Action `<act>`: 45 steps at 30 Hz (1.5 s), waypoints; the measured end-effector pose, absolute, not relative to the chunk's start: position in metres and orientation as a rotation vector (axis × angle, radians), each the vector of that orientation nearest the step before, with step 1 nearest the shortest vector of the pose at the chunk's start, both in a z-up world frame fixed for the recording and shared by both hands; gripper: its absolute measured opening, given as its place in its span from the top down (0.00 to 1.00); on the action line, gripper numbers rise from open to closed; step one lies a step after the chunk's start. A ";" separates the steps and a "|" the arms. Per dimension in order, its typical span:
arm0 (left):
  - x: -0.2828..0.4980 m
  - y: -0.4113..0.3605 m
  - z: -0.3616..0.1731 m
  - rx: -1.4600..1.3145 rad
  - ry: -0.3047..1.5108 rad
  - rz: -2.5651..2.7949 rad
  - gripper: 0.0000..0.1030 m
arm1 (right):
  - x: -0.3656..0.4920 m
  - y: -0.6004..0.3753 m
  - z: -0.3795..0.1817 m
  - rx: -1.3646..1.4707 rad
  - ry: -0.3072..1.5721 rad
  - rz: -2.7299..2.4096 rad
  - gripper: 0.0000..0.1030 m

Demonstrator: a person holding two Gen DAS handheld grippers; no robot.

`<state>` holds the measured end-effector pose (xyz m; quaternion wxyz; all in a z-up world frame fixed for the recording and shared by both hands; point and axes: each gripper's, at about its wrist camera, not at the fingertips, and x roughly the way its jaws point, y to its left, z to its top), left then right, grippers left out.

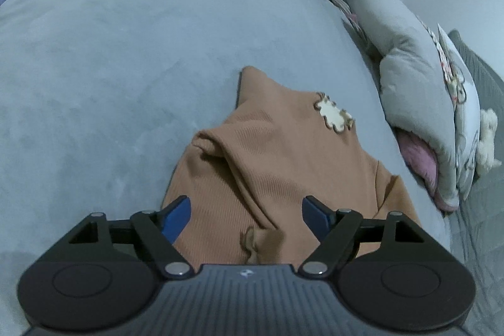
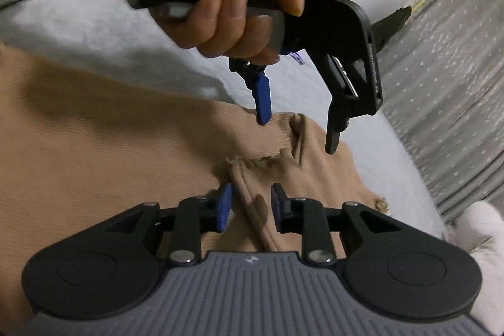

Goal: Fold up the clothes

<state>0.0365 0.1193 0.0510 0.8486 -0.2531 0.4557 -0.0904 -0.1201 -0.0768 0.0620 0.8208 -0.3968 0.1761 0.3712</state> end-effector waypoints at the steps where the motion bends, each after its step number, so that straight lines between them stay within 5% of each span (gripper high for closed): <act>1: 0.035 0.117 0.052 -0.498 0.961 -0.201 0.24 | -0.117 -0.083 0.072 -0.776 0.397 0.811 0.63; 7: 0.024 0.095 0.052 -0.302 0.964 -0.266 0.22 | -0.089 -0.158 0.144 -0.312 0.378 0.752 0.45; 20: 0.011 0.053 0.036 -0.211 0.907 -0.373 0.22 | -0.074 -0.227 0.168 -0.110 0.362 0.543 0.44; 22: 0.009 0.046 0.035 -0.169 0.891 -0.363 0.33 | -0.073 -0.233 0.168 -0.096 0.365 0.533 0.44; 23: 0.008 0.041 0.035 -0.142 0.878 -0.363 0.57 | -0.072 -0.241 0.166 -0.090 0.369 0.521 0.44; 25: 0.008 0.042 0.036 -0.161 0.876 -0.376 0.85 | -0.065 -0.250 0.162 -0.074 0.381 0.491 0.44; 26: 0.008 0.045 0.036 -0.199 0.881 -0.383 0.89 | -0.057 -0.256 0.160 -0.062 0.388 0.475 0.44; 35: 0.000 0.068 0.061 -0.310 0.802 -0.284 0.91 | -0.033 -0.329 0.148 0.168 0.466 0.200 0.34; 45: -0.009 0.112 0.074 -0.424 0.740 -0.163 0.91 | -0.016 -0.300 0.088 -0.268 0.724 0.189 0.33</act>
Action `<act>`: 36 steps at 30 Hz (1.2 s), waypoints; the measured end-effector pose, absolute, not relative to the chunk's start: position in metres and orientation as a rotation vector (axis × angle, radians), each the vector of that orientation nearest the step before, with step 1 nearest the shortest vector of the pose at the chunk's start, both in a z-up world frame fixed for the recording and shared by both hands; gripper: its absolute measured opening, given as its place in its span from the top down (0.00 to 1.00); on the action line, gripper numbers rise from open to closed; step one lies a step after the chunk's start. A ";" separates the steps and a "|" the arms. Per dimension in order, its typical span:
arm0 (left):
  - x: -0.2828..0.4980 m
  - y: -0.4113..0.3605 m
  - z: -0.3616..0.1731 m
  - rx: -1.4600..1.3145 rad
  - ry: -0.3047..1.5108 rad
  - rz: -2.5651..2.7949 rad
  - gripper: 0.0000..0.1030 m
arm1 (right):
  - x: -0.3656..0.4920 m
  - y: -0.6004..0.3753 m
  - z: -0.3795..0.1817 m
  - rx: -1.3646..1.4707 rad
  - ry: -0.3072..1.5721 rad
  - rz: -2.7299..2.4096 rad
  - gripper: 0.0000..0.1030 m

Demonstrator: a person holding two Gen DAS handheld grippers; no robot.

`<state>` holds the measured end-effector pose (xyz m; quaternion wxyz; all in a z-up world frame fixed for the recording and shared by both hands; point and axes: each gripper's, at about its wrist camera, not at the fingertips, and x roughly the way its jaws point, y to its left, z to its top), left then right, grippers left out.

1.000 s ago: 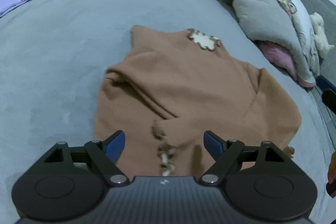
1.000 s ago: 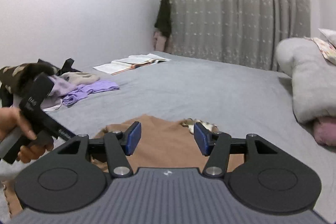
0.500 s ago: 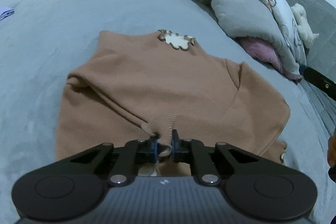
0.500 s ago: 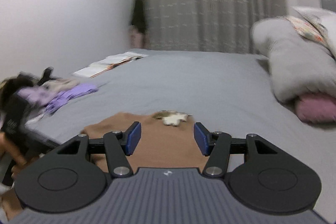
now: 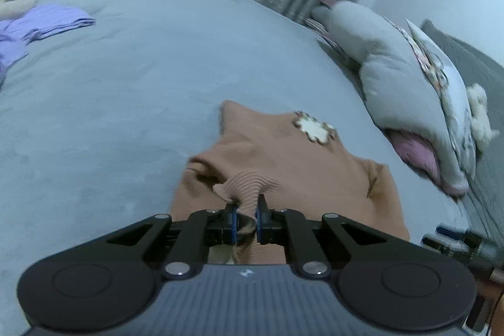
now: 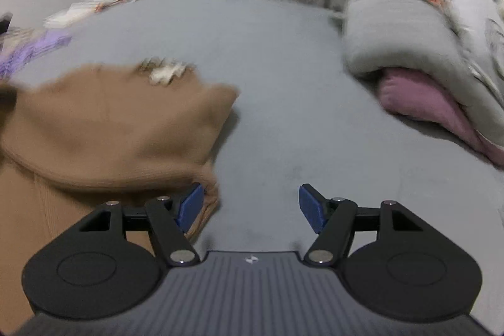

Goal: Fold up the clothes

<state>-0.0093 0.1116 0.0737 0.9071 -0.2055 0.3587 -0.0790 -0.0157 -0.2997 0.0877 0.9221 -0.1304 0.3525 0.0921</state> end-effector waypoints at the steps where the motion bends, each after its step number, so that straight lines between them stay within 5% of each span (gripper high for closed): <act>1: -0.011 0.112 0.075 -0.421 0.727 -0.160 0.91 | -0.015 -0.293 0.085 -0.294 0.717 0.198 0.33; 24: -0.029 0.126 0.082 -0.567 0.679 -0.187 0.91 | 0.017 -0.264 0.040 -0.435 0.636 0.136 0.31; 36: -0.036 0.134 0.059 -0.580 0.790 -0.083 0.91 | 0.027 -0.334 0.053 0.106 0.741 0.006 0.31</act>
